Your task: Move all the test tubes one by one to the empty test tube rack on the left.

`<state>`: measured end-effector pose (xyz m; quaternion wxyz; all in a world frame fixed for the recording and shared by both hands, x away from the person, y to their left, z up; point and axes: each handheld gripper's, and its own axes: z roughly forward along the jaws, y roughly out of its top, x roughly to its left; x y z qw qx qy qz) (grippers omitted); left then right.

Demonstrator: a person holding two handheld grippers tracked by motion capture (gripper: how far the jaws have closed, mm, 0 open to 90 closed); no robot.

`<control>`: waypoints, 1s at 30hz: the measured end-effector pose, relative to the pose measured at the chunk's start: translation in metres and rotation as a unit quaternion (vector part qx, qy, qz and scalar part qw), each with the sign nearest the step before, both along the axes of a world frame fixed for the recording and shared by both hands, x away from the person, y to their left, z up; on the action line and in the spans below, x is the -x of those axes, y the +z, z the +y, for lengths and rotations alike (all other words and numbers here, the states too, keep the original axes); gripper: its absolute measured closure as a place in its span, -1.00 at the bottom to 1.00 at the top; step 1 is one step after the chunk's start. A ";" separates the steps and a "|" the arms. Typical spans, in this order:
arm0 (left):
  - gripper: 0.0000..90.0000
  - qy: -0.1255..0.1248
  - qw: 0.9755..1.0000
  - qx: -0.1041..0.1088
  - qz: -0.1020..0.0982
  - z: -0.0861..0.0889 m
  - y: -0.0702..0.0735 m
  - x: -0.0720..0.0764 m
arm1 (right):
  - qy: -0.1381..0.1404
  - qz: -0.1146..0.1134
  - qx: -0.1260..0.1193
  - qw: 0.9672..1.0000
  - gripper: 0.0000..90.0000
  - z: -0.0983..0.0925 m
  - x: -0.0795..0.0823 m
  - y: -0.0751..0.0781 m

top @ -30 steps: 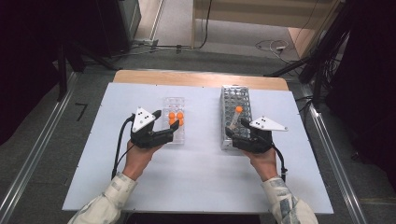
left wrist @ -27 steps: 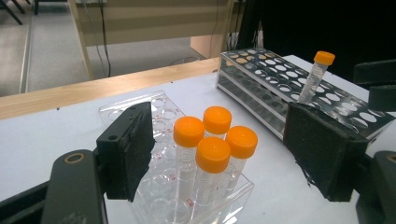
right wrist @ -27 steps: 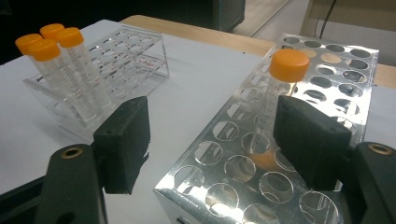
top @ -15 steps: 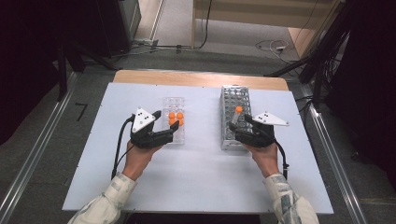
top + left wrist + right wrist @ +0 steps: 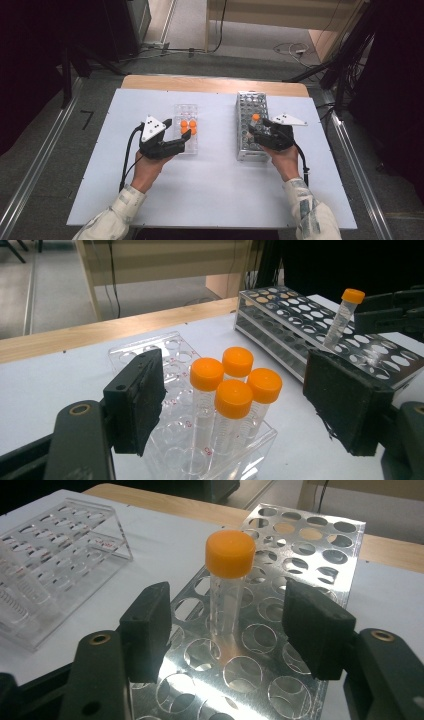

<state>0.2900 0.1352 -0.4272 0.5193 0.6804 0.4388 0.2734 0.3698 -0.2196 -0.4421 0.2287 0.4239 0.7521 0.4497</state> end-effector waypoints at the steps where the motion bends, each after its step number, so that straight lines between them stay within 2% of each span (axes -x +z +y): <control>1: -0.45 0.000 1.000 0.001 0.000 0.000 0.000 0.000 | -0.001 0.001 0.003 1.000 -0.18 0.000 -0.001 -0.001; 9: -0.45 0.001 1.000 0.000 0.003 0.000 -0.001 0.000 | 0.000 0.009 0.010 1.000 -0.01 0.002 -0.008 0.000; 11: -0.45 0.000 1.000 -0.001 0.003 0.000 -0.001 0.000 | 0.000 0.012 0.019 1.000 0.01 0.004 -0.010 -0.002; 20: -0.45 0.000 1.000 -0.002 0.006 0.000 -0.002 -0.001 | 0.005 0.012 0.038 0.999 0.37 0.008 -0.013 -0.003; 30: -0.45 -0.001 1.000 -0.003 0.006 0.000 -0.003 -0.001 | 0.016 0.018 0.054 0.998 0.56 0.012 -0.014 -0.002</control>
